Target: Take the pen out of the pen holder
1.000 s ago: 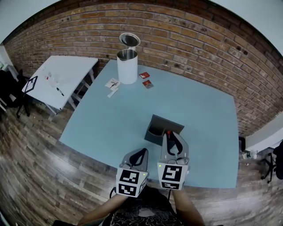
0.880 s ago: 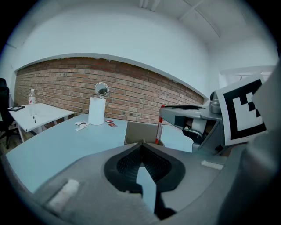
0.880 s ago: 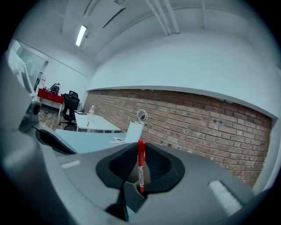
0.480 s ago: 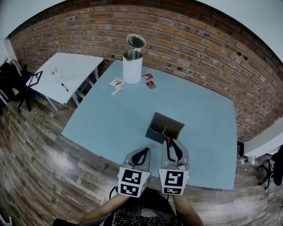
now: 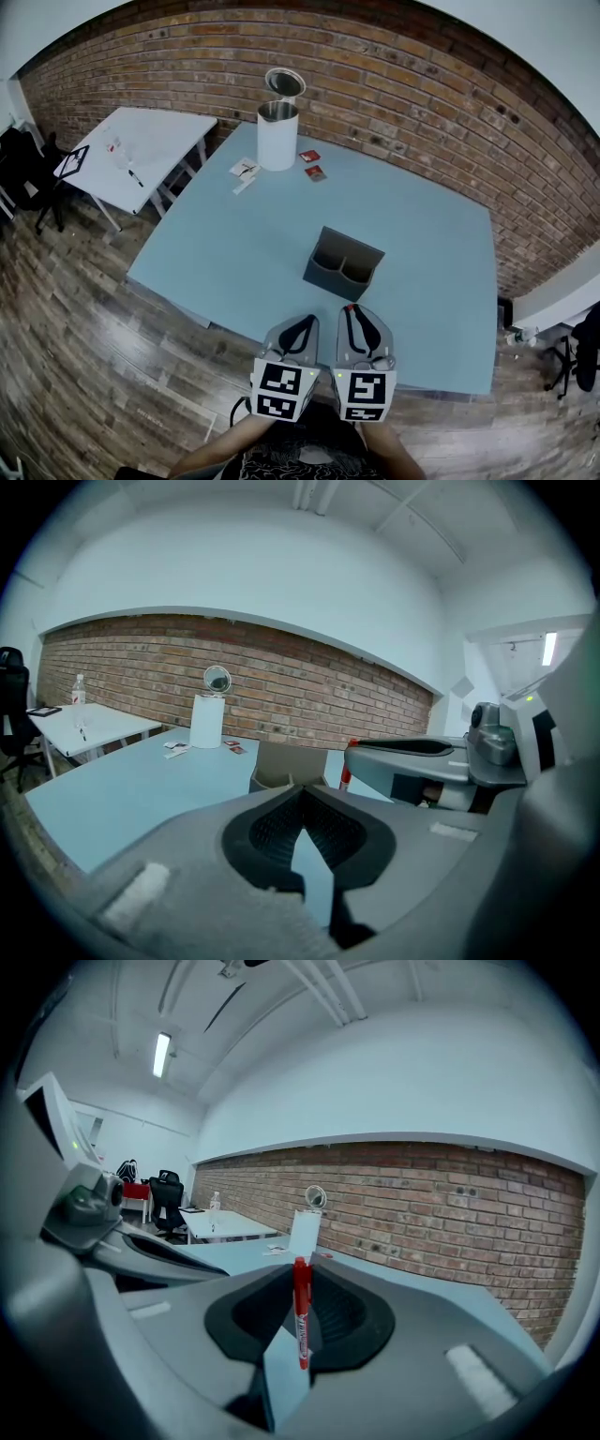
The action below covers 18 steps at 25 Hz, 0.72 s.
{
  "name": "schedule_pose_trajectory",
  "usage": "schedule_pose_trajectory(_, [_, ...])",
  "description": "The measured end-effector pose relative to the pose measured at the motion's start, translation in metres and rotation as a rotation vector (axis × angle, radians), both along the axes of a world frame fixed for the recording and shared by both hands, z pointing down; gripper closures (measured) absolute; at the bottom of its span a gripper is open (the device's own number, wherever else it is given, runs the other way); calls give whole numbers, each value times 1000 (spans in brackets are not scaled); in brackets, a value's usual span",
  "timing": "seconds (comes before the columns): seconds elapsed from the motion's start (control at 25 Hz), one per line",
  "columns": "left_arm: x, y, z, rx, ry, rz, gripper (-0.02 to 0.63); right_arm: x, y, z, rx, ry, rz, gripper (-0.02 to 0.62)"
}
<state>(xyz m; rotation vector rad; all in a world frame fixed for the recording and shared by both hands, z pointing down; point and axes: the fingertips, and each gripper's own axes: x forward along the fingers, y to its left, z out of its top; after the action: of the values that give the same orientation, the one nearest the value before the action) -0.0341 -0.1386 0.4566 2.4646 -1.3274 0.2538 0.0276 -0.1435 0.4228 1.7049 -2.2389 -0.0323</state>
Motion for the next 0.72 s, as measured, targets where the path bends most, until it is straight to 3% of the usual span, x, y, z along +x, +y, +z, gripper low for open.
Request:
schedule_pose_trajectory(0.24, [5,13,-4,34,-9,-14,615,2,17,7,-23,-6,-18,536])
schedule_pose_trajectory(0.72, [11,29,0,24,0,-10,615,1,33,16,-53,3,-44,535])
